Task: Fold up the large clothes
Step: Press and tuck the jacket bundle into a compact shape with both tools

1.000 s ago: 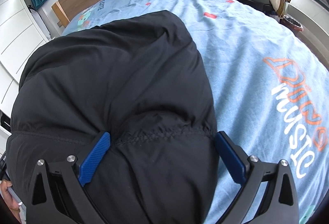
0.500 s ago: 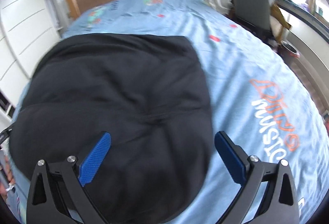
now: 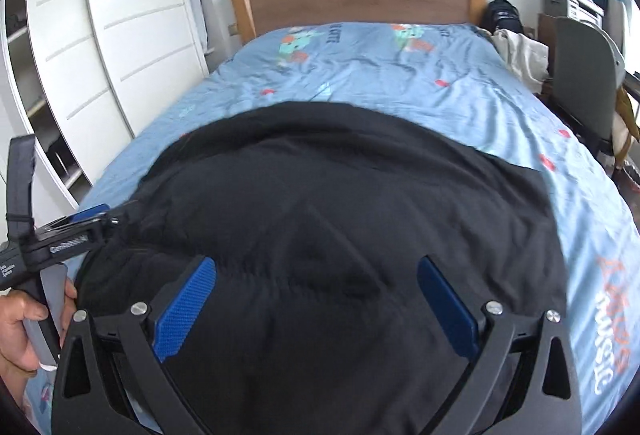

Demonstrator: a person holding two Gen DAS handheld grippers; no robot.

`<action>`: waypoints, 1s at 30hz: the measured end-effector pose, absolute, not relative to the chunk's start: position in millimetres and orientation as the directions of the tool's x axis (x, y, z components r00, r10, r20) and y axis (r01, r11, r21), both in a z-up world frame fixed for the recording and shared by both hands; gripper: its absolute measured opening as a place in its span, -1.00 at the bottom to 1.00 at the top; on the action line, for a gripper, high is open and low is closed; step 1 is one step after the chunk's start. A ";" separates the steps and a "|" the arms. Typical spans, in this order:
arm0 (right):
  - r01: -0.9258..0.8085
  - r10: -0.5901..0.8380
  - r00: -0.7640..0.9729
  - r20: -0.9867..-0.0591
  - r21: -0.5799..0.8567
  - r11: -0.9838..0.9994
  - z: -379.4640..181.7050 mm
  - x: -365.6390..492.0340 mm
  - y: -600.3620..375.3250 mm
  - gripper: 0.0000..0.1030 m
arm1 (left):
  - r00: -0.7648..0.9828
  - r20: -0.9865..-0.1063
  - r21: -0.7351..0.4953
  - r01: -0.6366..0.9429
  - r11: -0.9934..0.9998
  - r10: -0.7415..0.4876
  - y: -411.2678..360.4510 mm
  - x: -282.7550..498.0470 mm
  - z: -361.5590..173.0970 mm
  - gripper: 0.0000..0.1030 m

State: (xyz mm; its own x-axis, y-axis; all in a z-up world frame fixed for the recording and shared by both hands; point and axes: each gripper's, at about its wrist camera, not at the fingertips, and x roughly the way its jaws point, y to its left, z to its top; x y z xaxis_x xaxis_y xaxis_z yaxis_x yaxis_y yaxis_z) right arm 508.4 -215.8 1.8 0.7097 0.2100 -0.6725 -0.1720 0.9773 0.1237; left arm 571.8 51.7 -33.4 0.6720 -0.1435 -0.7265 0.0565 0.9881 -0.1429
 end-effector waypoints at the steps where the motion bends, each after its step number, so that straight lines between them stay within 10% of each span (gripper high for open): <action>1: -0.178 0.209 0.691 -0.691 0.118 0.977 -9.5 514.2 -214.4 0.98 | 0.648 -0.746 -0.155 0.054 0.986 -0.153 53.5 576.5 -45.1 0.75; 30: -0.094 0.164 0.677 -0.718 0.137 0.986 -50.7 403.1 -304.9 0.98 | 0.755 -0.655 -0.032 0.013 0.999 -0.031 77.5 456.4 -64.6 0.75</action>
